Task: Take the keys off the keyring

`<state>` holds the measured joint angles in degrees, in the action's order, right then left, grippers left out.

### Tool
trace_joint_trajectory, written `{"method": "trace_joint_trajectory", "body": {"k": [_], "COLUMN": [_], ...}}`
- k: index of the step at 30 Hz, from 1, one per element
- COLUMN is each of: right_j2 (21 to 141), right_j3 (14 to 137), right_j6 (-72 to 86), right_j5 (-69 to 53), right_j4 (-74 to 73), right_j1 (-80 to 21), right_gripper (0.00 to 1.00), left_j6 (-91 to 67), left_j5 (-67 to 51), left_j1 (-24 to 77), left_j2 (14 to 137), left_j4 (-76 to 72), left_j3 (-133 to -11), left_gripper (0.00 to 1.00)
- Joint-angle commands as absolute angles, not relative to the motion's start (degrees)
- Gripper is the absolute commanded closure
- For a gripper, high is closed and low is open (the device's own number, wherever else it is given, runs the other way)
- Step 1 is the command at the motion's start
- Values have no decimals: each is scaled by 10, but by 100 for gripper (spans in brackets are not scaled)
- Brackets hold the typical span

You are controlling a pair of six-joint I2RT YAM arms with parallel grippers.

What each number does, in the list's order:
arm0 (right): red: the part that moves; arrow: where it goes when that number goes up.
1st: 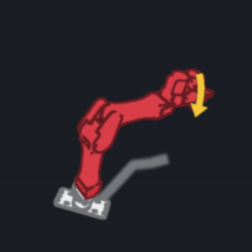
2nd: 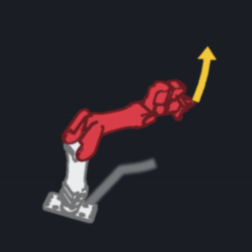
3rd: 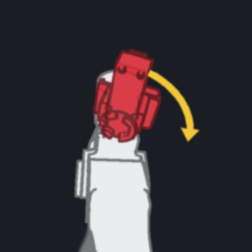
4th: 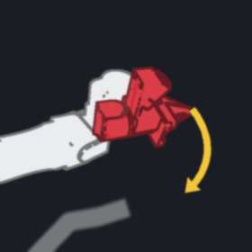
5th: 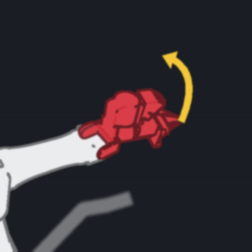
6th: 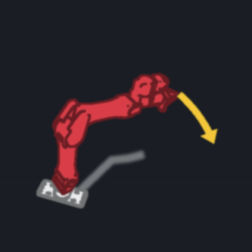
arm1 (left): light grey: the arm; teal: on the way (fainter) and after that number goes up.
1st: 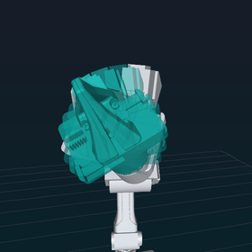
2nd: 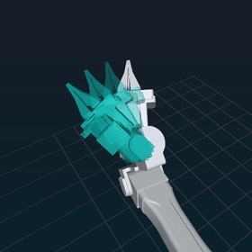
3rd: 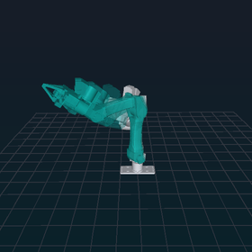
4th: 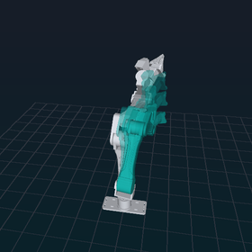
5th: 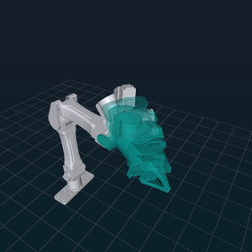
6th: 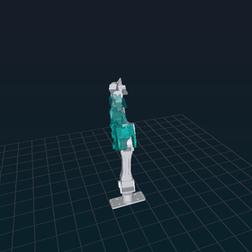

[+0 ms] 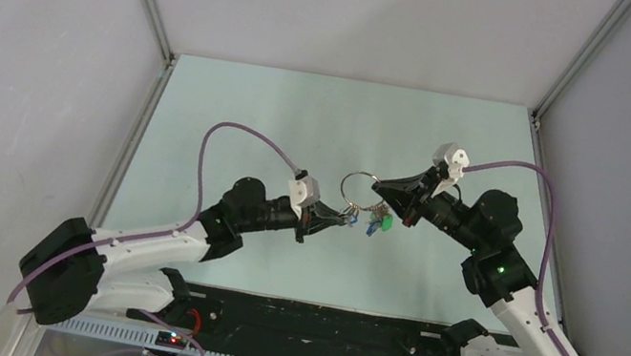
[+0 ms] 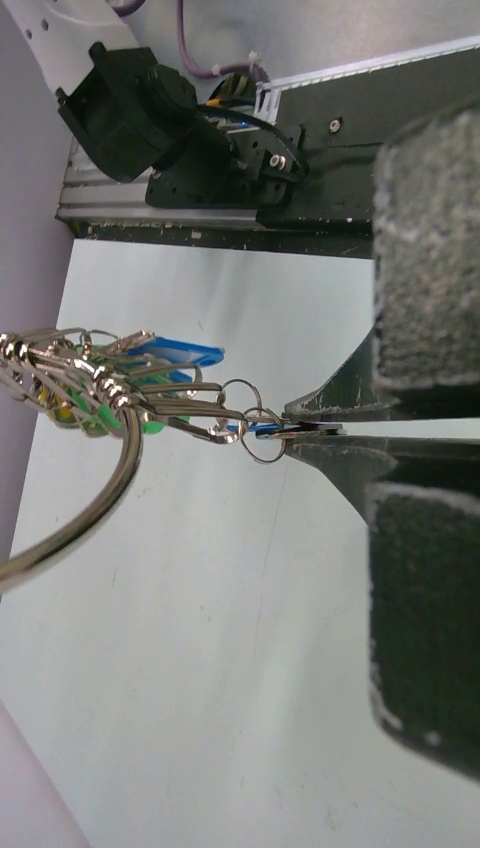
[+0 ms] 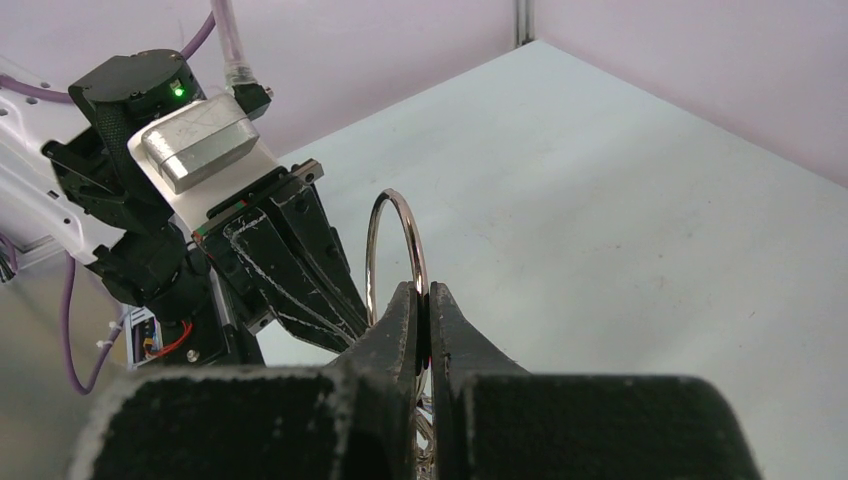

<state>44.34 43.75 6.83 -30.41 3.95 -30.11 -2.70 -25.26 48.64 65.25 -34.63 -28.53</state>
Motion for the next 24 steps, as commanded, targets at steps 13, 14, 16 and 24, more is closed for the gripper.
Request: {"method": "trace_joint_trajectory", "body": {"k": [13,14,16,24], "right_j2": [448,446,444,443], "right_j3": [468,468,469,479], "right_j6": [71,71,71,69], "right_j5": [-306,-306,-306,-306], "right_j4": [75,75,76,60], "right_j1": [-304,-305,-304,-305], "right_gripper": [100,100,100,100], "left_j6": [-25,-24,-20,-20], "left_j5": [-227,-227,-229,-219], "left_j1": [490,490,492,492], "left_j2": [666,670,679,693], "left_j4": [-306,-306,-306,-306], "left_j3": [-324,-326,-331,-342], "left_gripper": [68,67,68,68]}}
